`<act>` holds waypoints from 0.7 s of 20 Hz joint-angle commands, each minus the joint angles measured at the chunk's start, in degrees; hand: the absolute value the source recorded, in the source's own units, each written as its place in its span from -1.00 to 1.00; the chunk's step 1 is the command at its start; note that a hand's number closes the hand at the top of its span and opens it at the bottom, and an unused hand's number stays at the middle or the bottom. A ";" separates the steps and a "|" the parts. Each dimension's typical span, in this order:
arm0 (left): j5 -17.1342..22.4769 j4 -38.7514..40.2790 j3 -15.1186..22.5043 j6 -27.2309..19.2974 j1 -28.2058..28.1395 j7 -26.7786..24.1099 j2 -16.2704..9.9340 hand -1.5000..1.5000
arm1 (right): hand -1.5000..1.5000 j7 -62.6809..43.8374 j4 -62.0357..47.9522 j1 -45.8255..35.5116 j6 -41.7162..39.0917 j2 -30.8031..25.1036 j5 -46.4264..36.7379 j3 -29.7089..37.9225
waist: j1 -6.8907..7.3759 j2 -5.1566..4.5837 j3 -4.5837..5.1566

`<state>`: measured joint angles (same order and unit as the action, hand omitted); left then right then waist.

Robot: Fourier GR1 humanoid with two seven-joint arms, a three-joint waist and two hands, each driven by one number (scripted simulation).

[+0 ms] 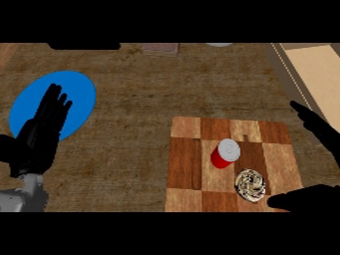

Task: Pick the can from the cutting board and place it in the cardboard box

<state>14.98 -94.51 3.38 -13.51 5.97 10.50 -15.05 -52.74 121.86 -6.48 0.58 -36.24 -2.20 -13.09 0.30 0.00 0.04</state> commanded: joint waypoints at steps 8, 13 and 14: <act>-2.48 2.77 -2.60 1.54 3.38 1.10 1.82 0.00 | -1.00 -6.63 -6.82 -6.41 -4.29 10.98 -6.08 -2.17 | -0.23 -0.04 -0.03; -2.66 0.30 -4.33 2.67 2.69 3.48 1.63 0.00 | -1.00 -3.83 -7.48 -2.28 -4.03 14.91 -13.13 -3.97 | -0.27 0.02 -0.04; -4.76 -1.83 -1.02 1.54 -3.01 -0.49 4.74 0.00 | -1.00 0.13 -7.32 1.26 -2.19 14.94 -15.20 -4.37 | -0.25 0.05 -0.04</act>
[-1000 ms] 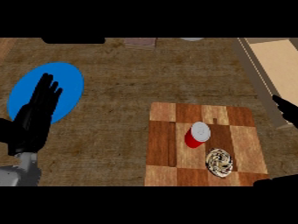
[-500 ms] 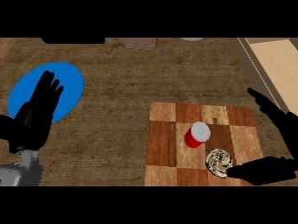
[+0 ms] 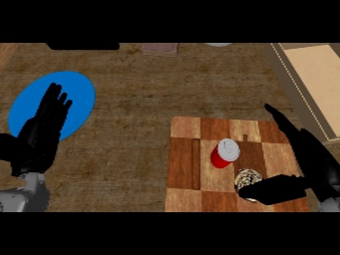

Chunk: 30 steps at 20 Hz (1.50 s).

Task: Pick the can from the cutting board and place it in the cardboard box

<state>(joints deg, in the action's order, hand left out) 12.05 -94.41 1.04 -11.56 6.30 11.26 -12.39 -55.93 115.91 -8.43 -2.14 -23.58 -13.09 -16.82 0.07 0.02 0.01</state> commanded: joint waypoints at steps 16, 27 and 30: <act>-1.49 -1.93 -4.99 4.13 0.64 3.07 1.09 0.00 | -1.00 6.28 -10.62 0.42 -3.69 11.73 -11.67 1.54 | 0.03 -0.01 -0.01; -4.30 -0.60 -2.86 4.57 -1.80 1.09 5.13 0.00 | -1.00 8.54 -16.83 -2.68 -5.67 15.39 -15.81 4.41 | 0.08 -0.03 -0.01; -4.80 -1.54 -3.22 4.79 -1.83 -0.30 5.41 0.00 | -1.00 13.21 -13.26 6.58 -5.10 15.11 -16.79 1.40 | -0.11 0.01 -0.02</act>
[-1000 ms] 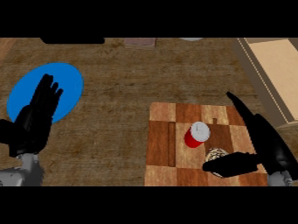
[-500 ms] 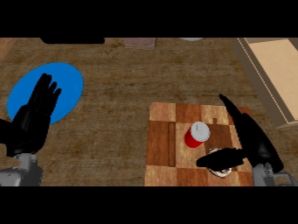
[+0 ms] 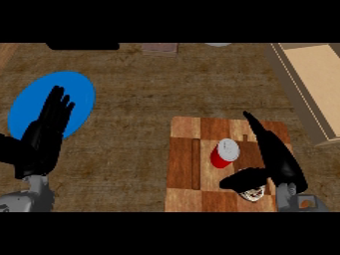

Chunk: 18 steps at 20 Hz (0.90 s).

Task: Pick the can from the cutting board and place it in the cardboard box

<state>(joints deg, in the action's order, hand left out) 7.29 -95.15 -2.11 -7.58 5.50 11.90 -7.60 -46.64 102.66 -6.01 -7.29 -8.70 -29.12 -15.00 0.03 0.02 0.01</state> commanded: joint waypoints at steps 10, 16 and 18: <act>0.67 3.12 -3.56 2.68 3.26 -0.09 -0.43 0.00 | -1.00 -1.90 -2.15 -2.13 -2.57 6.27 -3.88 -0.59 | -0.05 0.00 0.00; -1.34 -0.23 -1.22 2.24 -2.48 -2.00 2.21 0.00 | -1.00 1.95 -5.49 0.41 1.02 8.26 -7.63 -2.31 | 0.02 0.01 0.00; -1.46 -2.98 -0.80 1.31 -0.47 2.80 1.94 0.00 | -1.00 4.52 -7.88 -2.91 -2.32 5.58 -5.00 2.67 | 0.05 0.00 -0.01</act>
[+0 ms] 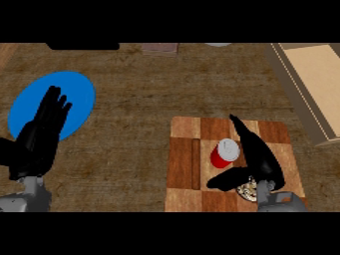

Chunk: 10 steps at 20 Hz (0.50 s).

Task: Pick the can from the cutting board and place it in the cardboard box

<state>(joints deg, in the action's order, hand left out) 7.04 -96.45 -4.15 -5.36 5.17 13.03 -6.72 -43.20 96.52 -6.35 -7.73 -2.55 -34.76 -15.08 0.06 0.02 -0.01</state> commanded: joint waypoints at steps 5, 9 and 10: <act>0.58 2.44 -1.71 2.29 0.44 -1.39 -0.43 0.00 | -1.00 4.86 -4.49 -2.15 -0.17 0.13 -0.40 3.36 | -0.04 -0.01 0.01; -0.62 -2.18 -0.32 -0.30 0.59 2.48 0.58 0.00 | 1.00 7.94 -0.12 5.15 1.86 -0.27 -4.82 -3.02 | -0.12 0.07 0.00; 4.02 5.14 -5.48 5.71 1.91 -2.41 -3.47 0.00 | 1.00 7.39 -5.47 -3.64 -0.59 -1.09 -4.25 -0.08 | 0.09 -0.07 0.03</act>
<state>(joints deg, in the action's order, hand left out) 7.85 -94.81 -6.24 -3.65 6.58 12.86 -7.49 -37.53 92.78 -6.40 -6.88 -2.40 -37.83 -15.12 0.02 0.01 0.00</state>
